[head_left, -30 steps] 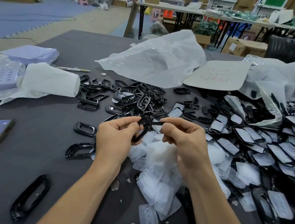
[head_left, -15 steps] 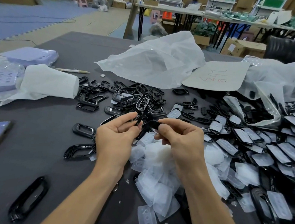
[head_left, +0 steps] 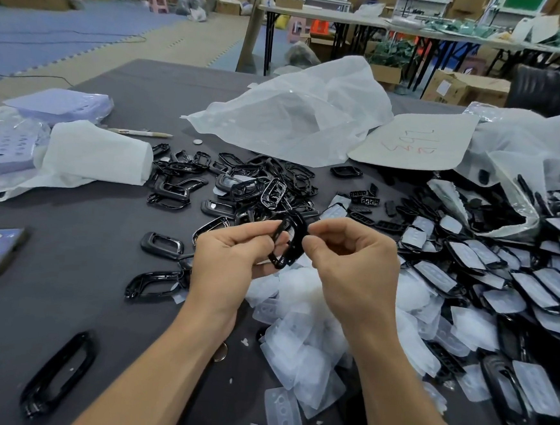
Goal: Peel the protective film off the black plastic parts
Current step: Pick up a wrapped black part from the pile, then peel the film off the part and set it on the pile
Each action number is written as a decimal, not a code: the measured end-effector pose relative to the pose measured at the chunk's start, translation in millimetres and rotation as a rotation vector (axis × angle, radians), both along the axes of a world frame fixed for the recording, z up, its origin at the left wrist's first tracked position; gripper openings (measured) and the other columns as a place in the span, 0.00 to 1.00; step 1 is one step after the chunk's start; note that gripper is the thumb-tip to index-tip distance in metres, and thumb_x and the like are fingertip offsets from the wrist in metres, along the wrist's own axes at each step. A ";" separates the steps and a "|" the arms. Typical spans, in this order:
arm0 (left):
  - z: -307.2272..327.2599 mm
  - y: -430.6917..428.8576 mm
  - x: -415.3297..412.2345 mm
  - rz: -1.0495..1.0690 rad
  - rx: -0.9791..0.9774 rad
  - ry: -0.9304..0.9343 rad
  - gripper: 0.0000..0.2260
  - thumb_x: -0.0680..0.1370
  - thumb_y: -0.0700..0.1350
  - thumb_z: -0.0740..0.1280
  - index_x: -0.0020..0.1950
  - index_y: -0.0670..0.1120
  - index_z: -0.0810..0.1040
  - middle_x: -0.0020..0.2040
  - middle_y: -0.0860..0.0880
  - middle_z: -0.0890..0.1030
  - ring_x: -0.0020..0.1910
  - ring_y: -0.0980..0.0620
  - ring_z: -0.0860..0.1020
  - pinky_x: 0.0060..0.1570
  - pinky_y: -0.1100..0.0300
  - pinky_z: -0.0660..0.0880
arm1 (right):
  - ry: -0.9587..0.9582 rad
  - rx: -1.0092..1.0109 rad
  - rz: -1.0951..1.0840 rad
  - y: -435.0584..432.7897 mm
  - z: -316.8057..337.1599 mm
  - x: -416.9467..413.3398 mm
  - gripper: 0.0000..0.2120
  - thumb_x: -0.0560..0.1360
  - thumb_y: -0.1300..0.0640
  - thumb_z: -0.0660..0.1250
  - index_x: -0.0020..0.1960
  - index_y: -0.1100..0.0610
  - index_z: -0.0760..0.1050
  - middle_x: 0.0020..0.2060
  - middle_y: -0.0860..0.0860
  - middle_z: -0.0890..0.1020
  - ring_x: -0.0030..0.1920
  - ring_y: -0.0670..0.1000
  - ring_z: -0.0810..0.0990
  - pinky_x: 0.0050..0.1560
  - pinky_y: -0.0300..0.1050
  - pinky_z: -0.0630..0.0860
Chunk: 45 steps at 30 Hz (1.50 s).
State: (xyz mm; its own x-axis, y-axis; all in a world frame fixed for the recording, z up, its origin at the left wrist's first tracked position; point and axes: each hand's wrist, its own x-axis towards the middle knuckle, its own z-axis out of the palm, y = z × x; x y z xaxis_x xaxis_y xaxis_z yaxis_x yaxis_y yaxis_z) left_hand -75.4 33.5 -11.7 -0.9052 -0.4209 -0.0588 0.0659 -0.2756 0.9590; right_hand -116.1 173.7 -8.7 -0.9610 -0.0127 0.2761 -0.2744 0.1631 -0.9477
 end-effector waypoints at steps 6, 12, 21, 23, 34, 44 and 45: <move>-0.2 3.1 0.4 -0.034 -0.059 0.007 0.19 0.78 0.30 0.67 0.42 0.52 0.90 0.41 0.46 0.88 0.37 0.55 0.85 0.33 0.64 0.79 | 0.175 0.099 -0.042 -3.3 2.6 7.7 0.08 0.71 0.64 0.78 0.42 0.51 0.86 0.34 0.42 0.86 0.37 0.46 0.85 0.41 0.39 0.82; -2.0 3.7 1.7 -0.072 -0.096 0.027 0.18 0.78 0.31 0.69 0.45 0.53 0.90 0.38 0.47 0.88 0.35 0.56 0.82 0.34 0.65 0.78 | 0.128 0.074 -0.166 -13.2 -1.7 10.8 0.06 0.71 0.61 0.76 0.39 0.50 0.85 0.31 0.42 0.84 0.34 0.48 0.83 0.41 0.48 0.82; -1.9 4.9 3.0 -0.090 -0.084 0.062 0.18 0.72 0.25 0.73 0.49 0.47 0.87 0.41 0.42 0.88 0.36 0.51 0.86 0.37 0.64 0.80 | 0.076 0.013 -0.166 -18.8 -2.8 13.5 0.09 0.71 0.63 0.76 0.37 0.49 0.84 0.29 0.43 0.84 0.31 0.46 0.84 0.36 0.38 0.80; -3.5 3.7 2.3 -0.058 -0.085 0.062 0.18 0.71 0.24 0.73 0.49 0.46 0.87 0.40 0.41 0.88 0.34 0.50 0.85 0.37 0.63 0.80 | 0.100 0.066 -0.158 -20.6 -3.3 14.9 0.09 0.71 0.62 0.77 0.39 0.49 0.84 0.30 0.41 0.84 0.33 0.44 0.83 0.38 0.38 0.79; -3.0 4.8 2.2 0.013 -0.150 0.056 0.22 0.71 0.24 0.72 0.40 0.52 0.89 0.38 0.43 0.88 0.34 0.49 0.85 0.37 0.61 0.82 | 0.068 0.176 -0.096 -15.7 -0.5 11.7 0.23 0.70 0.62 0.78 0.62 0.46 0.82 0.49 0.39 0.85 0.46 0.42 0.84 0.46 0.31 0.76; -7.4 3.9 2.8 0.026 -0.213 0.035 0.14 0.73 0.34 0.78 0.44 0.56 0.89 0.38 0.46 0.88 0.35 0.51 0.86 0.37 0.62 0.81 | -0.173 -0.242 0.004 -10.0 2.0 5.3 0.09 0.73 0.71 0.73 0.44 0.58 0.83 0.31 0.56 0.85 0.27 0.54 0.82 0.30 0.42 0.78; -6.8 3.8 2.5 0.013 -0.209 0.031 0.16 0.73 0.33 0.77 0.43 0.57 0.89 0.37 0.46 0.88 0.35 0.50 0.85 0.36 0.62 0.81 | -0.165 -0.224 -0.009 -10.3 2.1 5.7 0.08 0.73 0.69 0.73 0.43 0.58 0.83 0.31 0.55 0.85 0.27 0.54 0.82 0.30 0.42 0.78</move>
State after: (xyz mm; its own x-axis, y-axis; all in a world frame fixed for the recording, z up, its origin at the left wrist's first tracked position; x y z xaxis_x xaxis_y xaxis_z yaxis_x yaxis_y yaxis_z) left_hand -72.9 37.3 -18.5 -0.8995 -0.4330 0.0586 0.0982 -0.0695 0.9927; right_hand -110.4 163.4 -6.6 -0.9931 0.0393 0.1107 -0.1127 -0.0537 -0.9922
